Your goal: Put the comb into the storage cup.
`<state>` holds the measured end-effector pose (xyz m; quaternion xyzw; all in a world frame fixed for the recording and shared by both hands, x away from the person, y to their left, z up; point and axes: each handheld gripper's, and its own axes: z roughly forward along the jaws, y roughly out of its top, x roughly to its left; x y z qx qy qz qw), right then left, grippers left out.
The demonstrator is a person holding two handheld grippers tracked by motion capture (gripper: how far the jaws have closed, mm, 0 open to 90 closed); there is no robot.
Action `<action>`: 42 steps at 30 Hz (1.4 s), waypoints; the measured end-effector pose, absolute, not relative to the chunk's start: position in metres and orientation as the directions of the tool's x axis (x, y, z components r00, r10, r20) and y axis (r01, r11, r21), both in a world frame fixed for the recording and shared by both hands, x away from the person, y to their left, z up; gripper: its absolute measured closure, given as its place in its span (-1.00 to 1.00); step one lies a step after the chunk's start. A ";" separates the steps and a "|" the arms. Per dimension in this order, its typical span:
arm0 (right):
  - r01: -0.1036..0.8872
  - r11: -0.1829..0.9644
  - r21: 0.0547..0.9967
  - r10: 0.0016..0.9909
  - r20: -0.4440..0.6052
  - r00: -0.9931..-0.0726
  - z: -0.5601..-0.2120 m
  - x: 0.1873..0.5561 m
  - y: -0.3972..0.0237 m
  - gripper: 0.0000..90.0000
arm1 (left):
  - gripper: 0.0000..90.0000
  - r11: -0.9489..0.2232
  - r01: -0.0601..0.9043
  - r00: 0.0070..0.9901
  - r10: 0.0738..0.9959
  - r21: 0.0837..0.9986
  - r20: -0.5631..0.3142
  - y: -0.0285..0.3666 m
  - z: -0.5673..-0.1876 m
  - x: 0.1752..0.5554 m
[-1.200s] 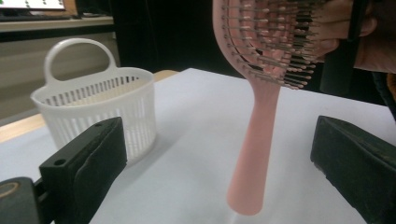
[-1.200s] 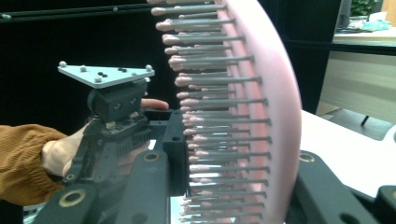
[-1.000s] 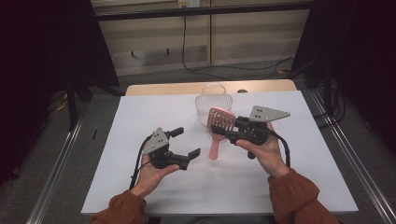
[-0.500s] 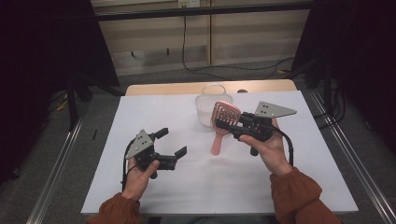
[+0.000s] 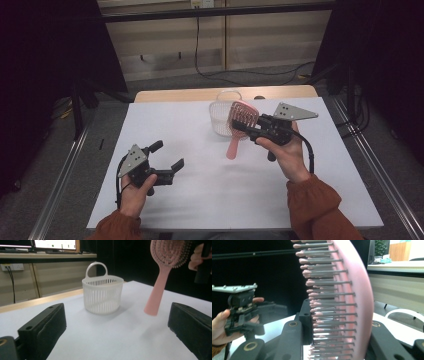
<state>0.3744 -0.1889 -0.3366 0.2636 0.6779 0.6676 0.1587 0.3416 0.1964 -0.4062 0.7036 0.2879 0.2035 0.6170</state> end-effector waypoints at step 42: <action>0.105 -0.060 0.993 0.645 0.118 -0.755 -0.310 0.405 -0.194 0.43 | -0.91 -0.039 0.122 0.665 0.745 0.992 -0.052 0.239 -0.421 0.311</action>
